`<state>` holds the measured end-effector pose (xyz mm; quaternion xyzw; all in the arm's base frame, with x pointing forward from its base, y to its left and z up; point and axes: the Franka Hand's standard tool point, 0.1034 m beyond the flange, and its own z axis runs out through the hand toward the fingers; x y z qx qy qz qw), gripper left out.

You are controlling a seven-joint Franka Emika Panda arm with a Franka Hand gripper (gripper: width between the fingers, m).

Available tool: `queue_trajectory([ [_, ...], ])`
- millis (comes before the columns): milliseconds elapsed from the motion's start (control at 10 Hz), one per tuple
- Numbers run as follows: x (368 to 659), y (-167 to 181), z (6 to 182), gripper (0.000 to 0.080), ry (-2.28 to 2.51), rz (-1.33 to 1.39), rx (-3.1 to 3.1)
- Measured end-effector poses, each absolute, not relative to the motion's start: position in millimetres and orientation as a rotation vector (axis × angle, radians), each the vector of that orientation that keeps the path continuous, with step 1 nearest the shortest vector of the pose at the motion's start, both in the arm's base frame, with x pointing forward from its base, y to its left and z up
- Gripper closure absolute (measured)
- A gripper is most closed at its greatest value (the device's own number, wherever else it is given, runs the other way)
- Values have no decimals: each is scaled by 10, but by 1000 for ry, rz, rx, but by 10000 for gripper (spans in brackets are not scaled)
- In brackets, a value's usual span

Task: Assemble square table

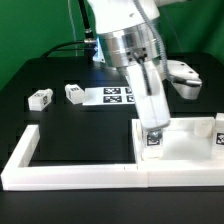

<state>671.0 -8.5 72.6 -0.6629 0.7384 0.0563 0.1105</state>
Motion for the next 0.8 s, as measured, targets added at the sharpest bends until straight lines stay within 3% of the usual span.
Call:
queue_trajectory([
  [200, 6710, -77, 725, 505, 2079, 148, -2043],
  [300, 6716, -56, 722, 322, 1894, 101, -2228],
  [400, 6737, -54, 729, 209, 1722, 59, -2359],
  [800, 6734, -64, 727, 153, 1302, 2, -2624],
])
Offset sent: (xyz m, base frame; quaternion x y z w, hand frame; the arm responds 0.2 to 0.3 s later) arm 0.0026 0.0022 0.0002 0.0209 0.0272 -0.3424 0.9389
